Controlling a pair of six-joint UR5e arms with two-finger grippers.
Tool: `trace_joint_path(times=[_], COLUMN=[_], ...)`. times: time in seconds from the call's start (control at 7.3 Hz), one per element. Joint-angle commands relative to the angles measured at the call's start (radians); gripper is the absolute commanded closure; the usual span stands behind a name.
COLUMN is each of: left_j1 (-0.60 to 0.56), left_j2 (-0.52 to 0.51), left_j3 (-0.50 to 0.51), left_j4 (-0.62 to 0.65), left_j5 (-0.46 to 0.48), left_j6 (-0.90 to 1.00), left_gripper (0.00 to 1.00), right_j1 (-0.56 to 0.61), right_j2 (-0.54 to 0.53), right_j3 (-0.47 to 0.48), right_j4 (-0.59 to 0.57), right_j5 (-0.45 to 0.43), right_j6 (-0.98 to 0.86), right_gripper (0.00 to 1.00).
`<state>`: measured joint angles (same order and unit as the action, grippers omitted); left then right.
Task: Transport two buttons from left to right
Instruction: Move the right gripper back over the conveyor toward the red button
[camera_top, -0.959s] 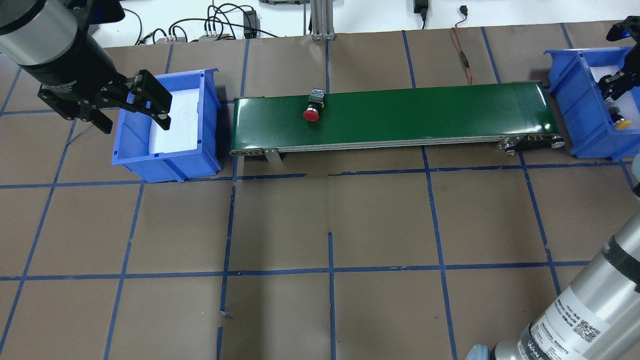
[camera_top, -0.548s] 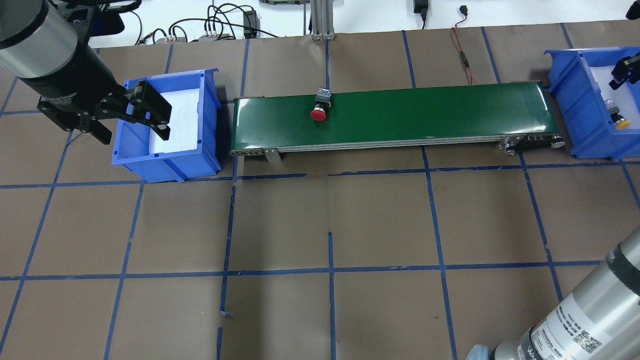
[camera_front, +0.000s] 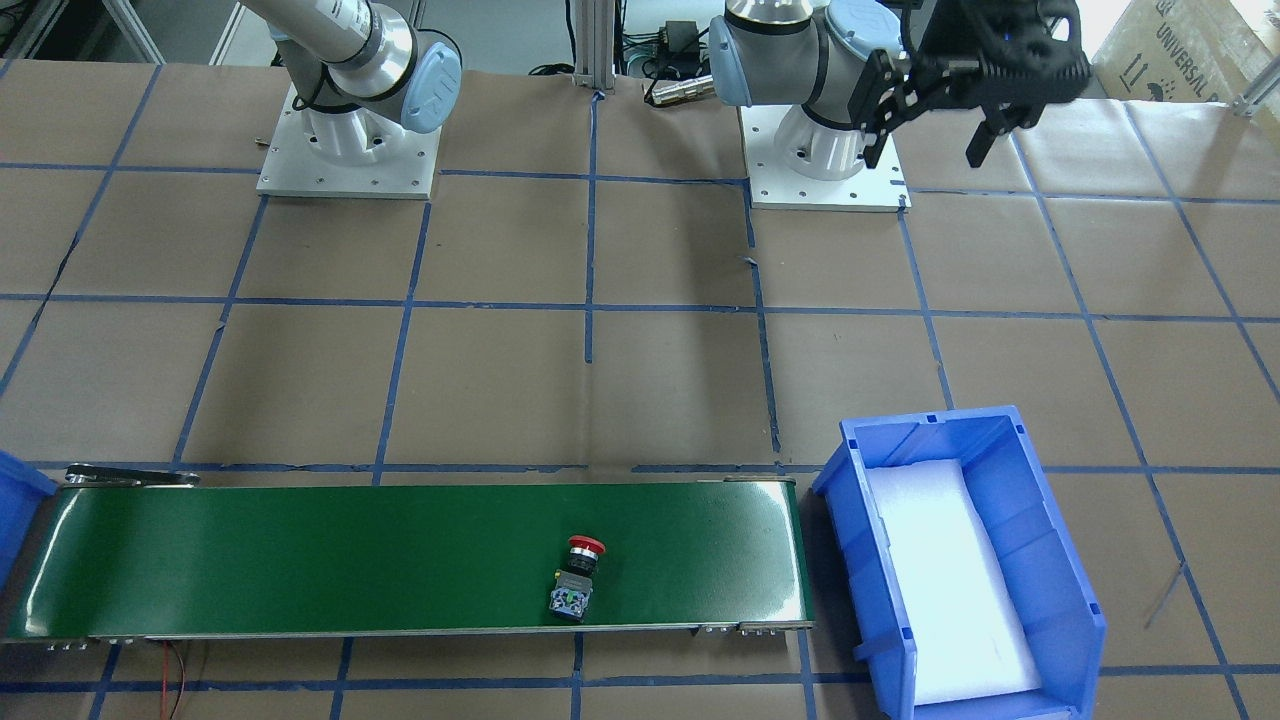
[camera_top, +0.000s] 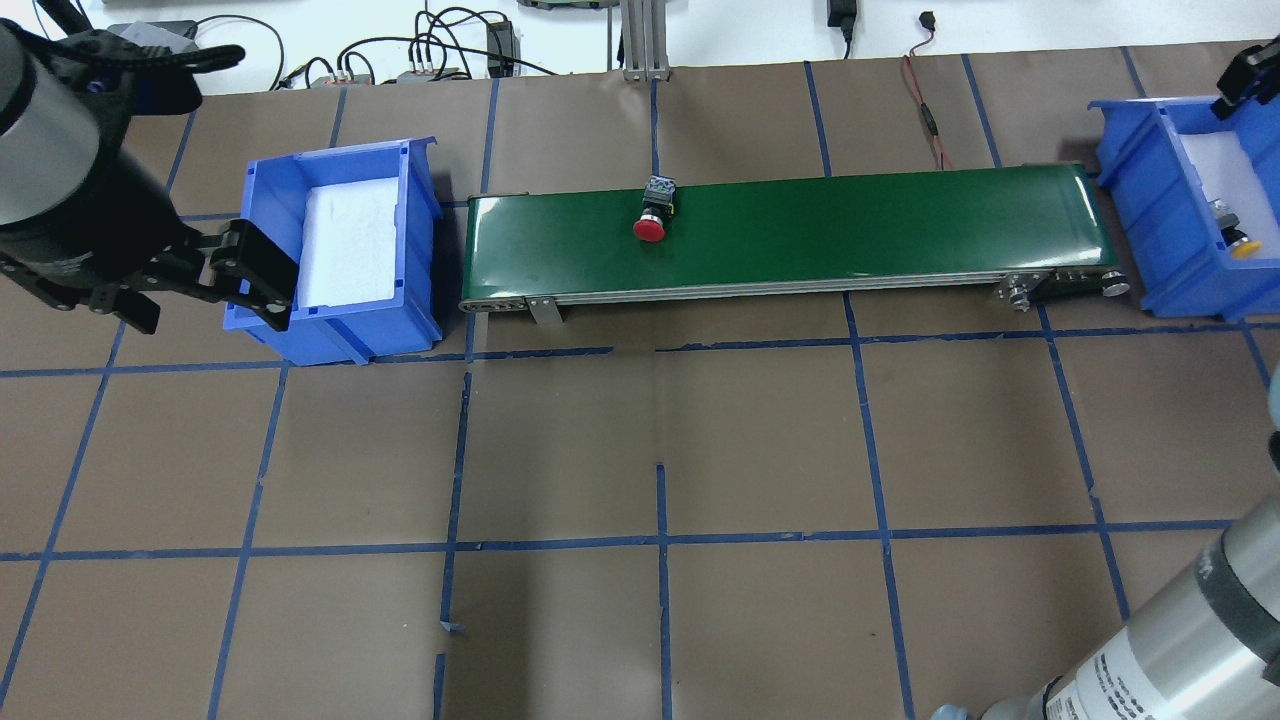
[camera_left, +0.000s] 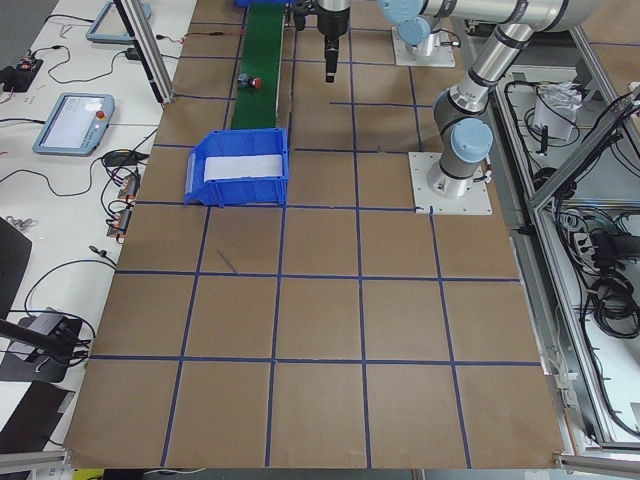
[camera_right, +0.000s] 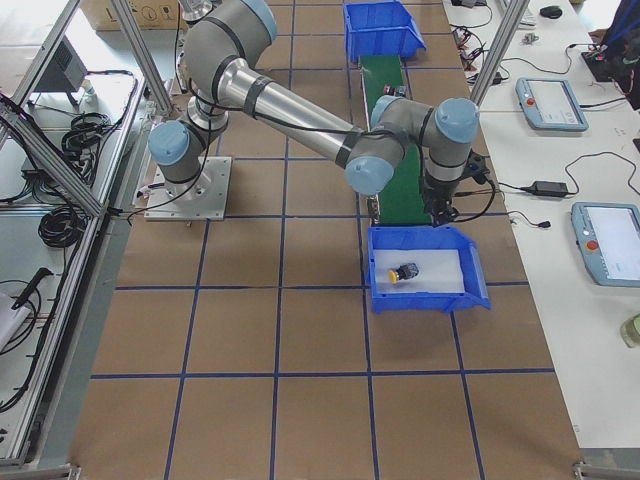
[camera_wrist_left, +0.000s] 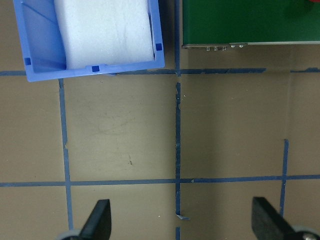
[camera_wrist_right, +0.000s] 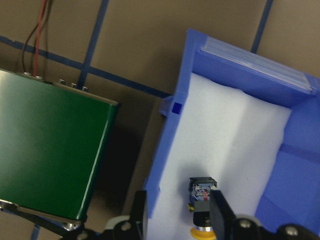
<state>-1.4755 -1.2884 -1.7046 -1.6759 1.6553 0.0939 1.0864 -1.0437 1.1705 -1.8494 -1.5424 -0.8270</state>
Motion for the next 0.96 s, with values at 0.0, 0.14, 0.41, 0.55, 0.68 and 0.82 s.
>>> trace_joint_path(times=[0.0,0.14,0.41,0.55,0.68,0.82], left_j1=[-0.003,-0.005,0.003,0.004,0.007,0.008], left_j2=[-0.006,-0.032,-0.133,-0.167,-0.163,-0.143], left_j3=[-0.113,-0.09,-0.044,-0.014,0.011,0.022], left_j4=[-0.024,-0.03,-0.041,-0.041,-0.047,-0.094], left_j5=[-0.039,-0.054,-0.046,-0.049,-0.032,-0.031], left_j6=[0.012,0.012,0.065,0.064,0.066,0.063], left_gripper=[0.0,0.0,0.0,0.0,0.0,0.0], right_j1=[0.137,0.194,0.281,0.314,0.346,0.38], right_j2=[-0.009,0.002,0.027,0.031,0.037,0.045], right_j3=[0.011,0.018,0.026,0.035,0.046,0.054], right_j4=[-0.013,-0.013,0.004,0.005,0.006,0.002], right_j5=[0.016,0.019,0.089,0.105,0.107,0.105], right_j6=[0.18,0.263,0.423,0.516,0.625,0.696], right_gripper=[0.48,0.47,0.38,0.37,0.37,0.37])
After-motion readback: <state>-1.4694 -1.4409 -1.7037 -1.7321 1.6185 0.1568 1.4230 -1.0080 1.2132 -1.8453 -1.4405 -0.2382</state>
